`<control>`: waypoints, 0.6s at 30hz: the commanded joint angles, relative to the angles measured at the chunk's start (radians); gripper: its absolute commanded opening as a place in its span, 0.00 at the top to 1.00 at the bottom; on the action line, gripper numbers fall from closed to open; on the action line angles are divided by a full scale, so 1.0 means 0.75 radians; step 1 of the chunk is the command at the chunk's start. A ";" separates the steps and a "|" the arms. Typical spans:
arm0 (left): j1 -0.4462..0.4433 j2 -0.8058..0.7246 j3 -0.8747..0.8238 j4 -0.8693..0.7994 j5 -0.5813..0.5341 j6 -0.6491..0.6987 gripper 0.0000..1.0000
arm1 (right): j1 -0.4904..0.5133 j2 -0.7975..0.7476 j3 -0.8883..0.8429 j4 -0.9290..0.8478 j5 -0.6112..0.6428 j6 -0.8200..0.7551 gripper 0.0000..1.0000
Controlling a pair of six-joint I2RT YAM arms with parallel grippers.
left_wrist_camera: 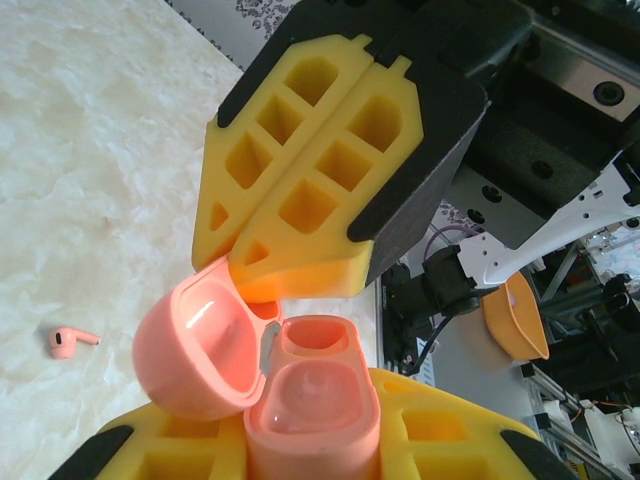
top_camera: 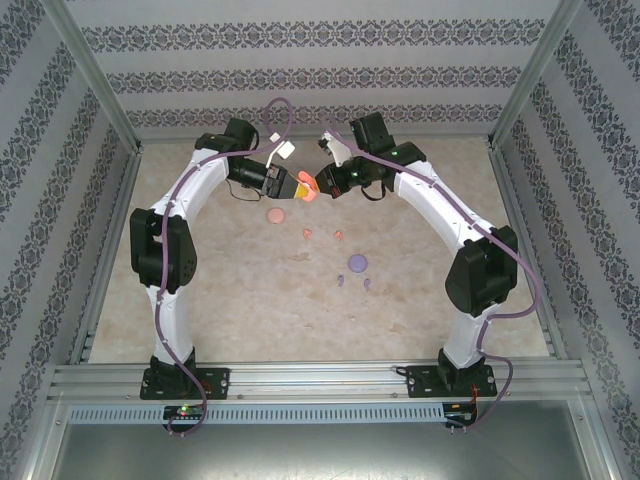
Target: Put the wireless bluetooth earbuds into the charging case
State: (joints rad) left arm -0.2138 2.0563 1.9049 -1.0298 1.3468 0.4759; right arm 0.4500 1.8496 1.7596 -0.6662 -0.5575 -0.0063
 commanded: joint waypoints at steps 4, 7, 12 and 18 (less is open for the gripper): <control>0.014 0.001 0.031 -0.043 0.071 0.062 1.00 | -0.007 -0.056 0.024 0.057 0.032 0.074 0.73; 0.029 -0.039 -0.021 0.053 0.076 -0.002 1.00 | -0.034 -0.142 -0.034 0.092 0.014 0.137 0.60; 0.066 -0.154 -0.144 0.303 0.029 -0.176 1.00 | -0.085 -0.337 -0.225 0.171 0.016 0.255 0.53; 0.087 -0.433 -0.473 0.908 -0.292 -0.557 1.00 | -0.091 -0.455 -0.406 0.198 0.141 0.401 0.37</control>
State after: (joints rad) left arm -0.1581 1.8492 1.6245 -0.6487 1.2457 0.2356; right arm 0.3752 1.5101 1.5105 -0.5434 -0.5079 0.2138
